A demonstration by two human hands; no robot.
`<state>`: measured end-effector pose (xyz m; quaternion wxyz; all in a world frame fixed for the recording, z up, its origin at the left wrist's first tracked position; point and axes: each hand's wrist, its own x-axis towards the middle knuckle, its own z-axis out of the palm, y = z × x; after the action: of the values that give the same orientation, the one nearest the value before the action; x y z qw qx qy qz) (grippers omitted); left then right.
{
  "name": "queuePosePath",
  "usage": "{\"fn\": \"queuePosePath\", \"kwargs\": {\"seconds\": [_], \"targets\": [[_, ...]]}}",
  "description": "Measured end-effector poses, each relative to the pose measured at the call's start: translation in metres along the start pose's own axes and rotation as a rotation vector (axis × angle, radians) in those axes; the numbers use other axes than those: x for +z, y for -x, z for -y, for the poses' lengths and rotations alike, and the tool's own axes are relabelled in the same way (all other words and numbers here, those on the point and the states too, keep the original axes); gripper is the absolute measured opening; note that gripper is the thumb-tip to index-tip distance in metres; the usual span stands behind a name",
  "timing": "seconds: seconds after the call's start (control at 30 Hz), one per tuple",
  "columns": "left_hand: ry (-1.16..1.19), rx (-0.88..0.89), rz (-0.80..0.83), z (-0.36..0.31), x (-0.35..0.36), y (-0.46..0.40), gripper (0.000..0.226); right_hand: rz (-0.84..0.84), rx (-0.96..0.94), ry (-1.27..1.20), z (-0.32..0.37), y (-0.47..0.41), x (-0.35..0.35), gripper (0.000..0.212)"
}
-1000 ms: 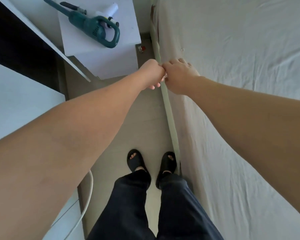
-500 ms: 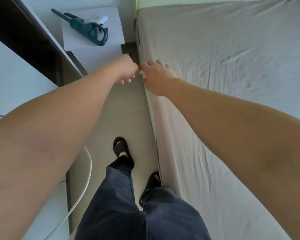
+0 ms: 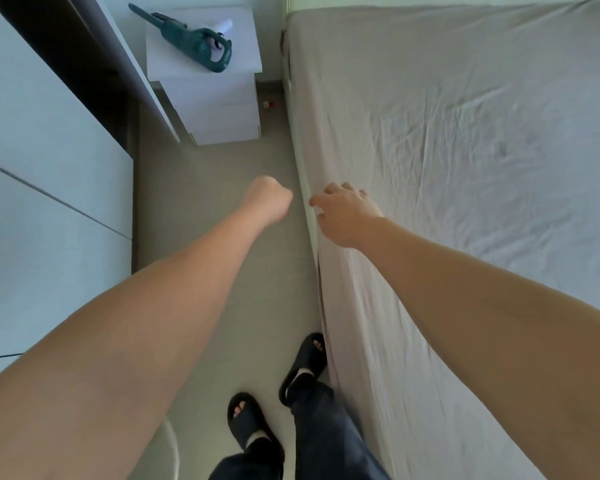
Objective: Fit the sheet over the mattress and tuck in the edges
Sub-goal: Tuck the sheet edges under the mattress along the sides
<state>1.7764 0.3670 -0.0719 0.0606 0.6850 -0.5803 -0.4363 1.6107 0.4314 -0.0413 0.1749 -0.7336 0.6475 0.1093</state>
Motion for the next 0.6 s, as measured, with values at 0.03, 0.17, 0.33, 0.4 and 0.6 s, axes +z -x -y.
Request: {"fn": "queuePosePath", "kwargs": {"seconds": [0.03, 0.17, 0.33, 0.4, 0.6], "targets": [[0.018, 0.001, -0.004, 0.018, 0.013, 0.002, 0.026, -0.001, 0.007, 0.011, 0.003, 0.004, 0.020, 0.039], [0.146, -0.074, 0.023, 0.087, 0.067, 0.011, 0.030, 0.089, 0.007, 0.022, 0.005, 0.023, 0.087, 0.039], [0.392, -0.154, 0.104, 0.135, 0.147, 0.012, 0.013, 0.200, -0.015, 0.046, -0.027, 0.033, 0.167, 0.042], [0.470, -0.165, 0.139, 0.142, 0.177, 0.011, 0.014, 0.235, -0.051, 0.054, -0.041, 0.031, 0.193, 0.043], [0.470, -0.174, 0.162, 0.165, 0.270, -0.002, 0.022, 0.234, -0.266, 0.224, -0.089, 0.030, 0.257, 0.045]]}}
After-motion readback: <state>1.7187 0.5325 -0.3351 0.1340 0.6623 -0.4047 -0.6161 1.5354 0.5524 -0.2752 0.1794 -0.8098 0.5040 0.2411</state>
